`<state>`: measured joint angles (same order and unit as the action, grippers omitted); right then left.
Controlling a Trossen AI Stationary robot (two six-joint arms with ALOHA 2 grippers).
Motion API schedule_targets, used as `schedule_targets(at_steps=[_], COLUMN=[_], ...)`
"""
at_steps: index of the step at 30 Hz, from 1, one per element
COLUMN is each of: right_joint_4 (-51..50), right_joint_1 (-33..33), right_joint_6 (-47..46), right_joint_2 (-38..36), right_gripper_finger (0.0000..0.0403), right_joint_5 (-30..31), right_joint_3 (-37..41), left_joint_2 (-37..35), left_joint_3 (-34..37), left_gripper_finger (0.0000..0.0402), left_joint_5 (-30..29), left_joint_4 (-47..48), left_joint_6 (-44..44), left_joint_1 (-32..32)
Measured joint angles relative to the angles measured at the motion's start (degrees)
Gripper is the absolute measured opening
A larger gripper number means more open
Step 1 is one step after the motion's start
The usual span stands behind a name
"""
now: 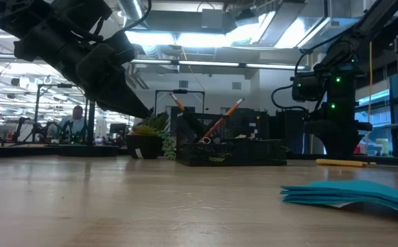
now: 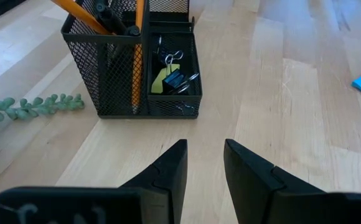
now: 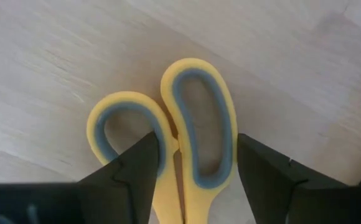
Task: Pick and place office supplies into organizer
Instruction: Put the yellow scissors into the desk organizer
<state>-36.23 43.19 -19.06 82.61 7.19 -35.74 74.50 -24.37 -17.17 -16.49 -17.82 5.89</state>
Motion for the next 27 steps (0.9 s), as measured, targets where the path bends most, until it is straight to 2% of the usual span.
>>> schedule_targets(at_steps=[9,12,22,27], right_joint_4=[0.0,0.6,1.2,3.5], right_joint_1=[-3.3,-4.1,-5.8,-6.4], right_joint_6=[0.0,-0.1,-0.1,-0.2], right_joint_2=[-0.2,-1.4,-11.6,-18.5], right_gripper_finger=[0.0196,0.0194,0.0196,0.0164], right_joint_5=[1.6,0.0,-0.2,-3.1], right_joint_3=[0.0,0.1,0.0,0.0], left_joint_2=[0.0,0.0,0.0,0.0], left_joint_3=[0.0,0.0,0.0,0.0], left_gripper_finger=[0.0098,0.0098,0.0098,0.0098], left_joint_5=[0.0,0.0,0.0,0.0], left_joint_4=[0.0,0.0,0.0,0.0], left_joint_6=[0.0,0.0,0.0,0.0], left_joint_1=[0.0,0.0,0.0,0.0])
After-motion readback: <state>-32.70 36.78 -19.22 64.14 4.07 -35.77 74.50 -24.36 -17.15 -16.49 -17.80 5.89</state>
